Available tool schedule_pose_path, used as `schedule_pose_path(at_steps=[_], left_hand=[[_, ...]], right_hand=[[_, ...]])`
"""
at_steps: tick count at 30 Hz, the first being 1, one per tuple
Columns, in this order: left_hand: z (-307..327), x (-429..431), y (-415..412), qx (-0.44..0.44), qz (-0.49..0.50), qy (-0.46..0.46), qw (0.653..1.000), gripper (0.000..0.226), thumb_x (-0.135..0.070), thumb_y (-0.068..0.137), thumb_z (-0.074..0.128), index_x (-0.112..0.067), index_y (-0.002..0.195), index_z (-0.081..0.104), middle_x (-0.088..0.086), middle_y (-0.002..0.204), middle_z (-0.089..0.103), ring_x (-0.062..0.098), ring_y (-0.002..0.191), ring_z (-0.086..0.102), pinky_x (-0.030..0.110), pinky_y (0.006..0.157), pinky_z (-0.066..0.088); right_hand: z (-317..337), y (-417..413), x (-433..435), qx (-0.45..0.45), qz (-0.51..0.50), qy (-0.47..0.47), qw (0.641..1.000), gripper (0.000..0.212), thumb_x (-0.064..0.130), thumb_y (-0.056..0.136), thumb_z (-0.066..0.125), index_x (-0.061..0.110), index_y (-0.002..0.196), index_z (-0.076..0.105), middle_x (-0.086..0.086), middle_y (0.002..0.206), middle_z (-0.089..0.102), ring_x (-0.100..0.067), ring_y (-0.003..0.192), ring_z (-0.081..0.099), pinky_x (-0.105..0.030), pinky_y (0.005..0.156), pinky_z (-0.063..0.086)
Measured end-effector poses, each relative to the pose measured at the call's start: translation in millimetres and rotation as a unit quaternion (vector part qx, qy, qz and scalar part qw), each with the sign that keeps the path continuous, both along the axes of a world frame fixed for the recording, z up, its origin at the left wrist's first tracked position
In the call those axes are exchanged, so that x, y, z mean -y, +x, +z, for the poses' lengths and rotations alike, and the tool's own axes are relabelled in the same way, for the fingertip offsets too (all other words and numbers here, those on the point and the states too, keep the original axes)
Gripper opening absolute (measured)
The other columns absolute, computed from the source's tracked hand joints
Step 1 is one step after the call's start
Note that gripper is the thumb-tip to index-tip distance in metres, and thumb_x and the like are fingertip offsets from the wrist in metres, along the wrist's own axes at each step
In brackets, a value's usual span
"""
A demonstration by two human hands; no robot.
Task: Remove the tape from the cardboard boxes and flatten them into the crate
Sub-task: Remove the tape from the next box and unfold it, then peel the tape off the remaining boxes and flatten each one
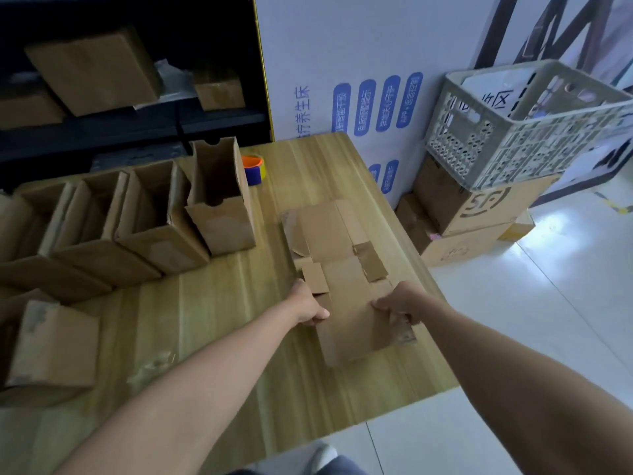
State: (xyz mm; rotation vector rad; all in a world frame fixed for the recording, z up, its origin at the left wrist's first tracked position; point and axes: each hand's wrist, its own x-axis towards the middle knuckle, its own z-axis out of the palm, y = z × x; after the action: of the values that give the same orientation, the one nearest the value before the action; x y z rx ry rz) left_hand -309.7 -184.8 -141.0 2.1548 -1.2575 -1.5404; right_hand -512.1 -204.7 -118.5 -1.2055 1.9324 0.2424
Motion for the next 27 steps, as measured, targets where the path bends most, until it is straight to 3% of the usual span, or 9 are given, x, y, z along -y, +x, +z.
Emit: schedule_pose_path(at_steps=[2, 4, 6, 8, 10, 14, 19, 24, 27], left_hand=[[-5.6, -24.9, -4.5, -0.017, -0.012, 0.036, 0.999, 0.072, 0.001, 0.074, 0.075, 0.000, 0.131, 0.031, 0.015, 0.123, 0.046, 0.028, 0.086, 0.063, 0.028, 0.052, 0.054], [-15.0, -44.0, -8.0, 0.013, -0.041, 0.048, 0.998, 0.076, -0.004, 0.075, 0.076, -0.001, 0.133, 0.027, 0.015, 0.122, 0.048, 0.024, 0.069, 0.062, 0.031, 0.057, 0.053], [-22.3, -55.0, -6.8, 0.138, -0.094, -0.010, 0.986, 0.085, -0.018, 0.072, 0.081, -0.006, 0.134, 0.025, 0.013, 0.131, 0.043, 0.028, 0.097, 0.059, 0.035, 0.079, 0.050], [-30.2, -58.3, -3.9, 0.241, -0.175, -0.130, 0.946, 0.086, -0.030, 0.068, 0.082, -0.013, 0.132, 0.027, 0.008, 0.136, 0.033, 0.026, 0.118, 0.043, 0.035, 0.093, 0.045], [-37.6, -57.1, -1.7, 0.236, -0.270, -0.208, 0.910, 0.083, -0.031, 0.073, 0.077, -0.020, 0.140, 0.030, 0.001, 0.142, 0.028, 0.024, 0.125, 0.034, 0.034, 0.102, 0.036], [-49.0, -47.0, 5.3, 0.228, -0.344, -0.200, 0.889, 0.075, -0.036, 0.076, 0.072, -0.027, 0.142, 0.039, -0.011, 0.144, 0.032, 0.019, 0.128, 0.029, 0.031, 0.107, 0.026], [-53.3, -37.3, 6.2, 0.237, -0.353, -0.183, 0.886, 0.080, -0.038, 0.074, 0.074, -0.031, 0.144, 0.034, -0.012, 0.146, 0.029, 0.018, 0.131, 0.029, 0.035, 0.116, 0.010], [-39.7, -32.9, 3.6, 0.200, -0.342, -0.167, 0.903, 0.078, -0.027, 0.075, 0.077, -0.025, 0.142, 0.039, -0.011, 0.146, 0.033, 0.021, 0.129, 0.032, 0.033, 0.108, 0.029], [-25.9, -33.0, 16.0, 0.144, -0.322, -0.196, 0.915, 0.067, -0.022, 0.079, 0.072, -0.022, 0.139, 0.043, -0.007, 0.146, 0.035, 0.020, 0.132, 0.027, 0.034, 0.111, 0.027]], right_hand=[[-8.3, -2.7, -19.4, -0.005, 0.027, 0.034, 0.999, 0.042, 0.041, 0.082, 0.071, 0.006, 0.092, 0.049, -0.010, 0.089, 0.053, -0.026, 0.081, 0.056, -0.034, 0.069, 0.049], [-19.9, -3.3, -36.3, -0.023, 0.055, 0.034, 0.998, 0.043, 0.039, 0.084, 0.068, 0.004, 0.103, 0.053, -0.009, 0.093, 0.057, -0.027, 0.093, 0.063, -0.035, 0.077, 0.052], [-32.1, -1.1, -47.4, -0.044, 0.028, -0.007, 0.999, 0.053, 0.036, 0.083, 0.071, 0.004, 0.119, 0.050, -0.008, 0.100, 0.058, -0.027, 0.103, 0.061, -0.034, 0.080, 0.052], [-38.7, 1.9, -54.0, -0.082, 0.017, -0.074, 0.994, 0.079, 0.032, 0.078, 0.076, 0.009, 0.138, 0.030, -0.013, 0.127, 0.047, -0.031, 0.119, 0.049, -0.039, 0.091, 0.047], [-44.6, 2.3, -54.8, -0.098, 0.126, -0.136, 0.978, 0.092, 0.026, 0.080, 0.073, 0.021, 0.149, 0.012, -0.010, 0.150, 0.023, -0.034, 0.137, 0.027, -0.045, 0.106, 0.038], [-57.1, -1.3, -49.7, -0.101, 0.314, -0.144, 0.933, 0.079, 0.021, 0.088, 0.062, 0.030, 0.151, 0.014, 0.010, 0.158, 0.006, -0.028, 0.146, -0.003, -0.045, 0.116, 0.016], [-60.0, 4.2, -39.2, -0.120, 0.317, -0.141, 0.930, 0.082, 0.020, 0.083, 0.068, 0.028, 0.149, 0.020, 0.009, 0.156, 0.014, -0.030, 0.146, 0.004, -0.045, 0.115, 0.015], [-51.4, 0.5, -42.3, -0.103, 0.329, -0.159, 0.925, 0.063, 0.016, 0.086, 0.062, 0.027, 0.143, 0.036, 0.006, 0.151, 0.030, -0.024, 0.141, 0.021, -0.041, 0.112, 0.023], [-34.1, -2.4, -47.0, -0.096, 0.293, -0.219, 0.926, 0.048, 0.011, 0.092, 0.052, 0.024, 0.138, 0.046, 0.003, 0.146, 0.043, -0.018, 0.139, 0.030, -0.035, 0.113, 0.026]])
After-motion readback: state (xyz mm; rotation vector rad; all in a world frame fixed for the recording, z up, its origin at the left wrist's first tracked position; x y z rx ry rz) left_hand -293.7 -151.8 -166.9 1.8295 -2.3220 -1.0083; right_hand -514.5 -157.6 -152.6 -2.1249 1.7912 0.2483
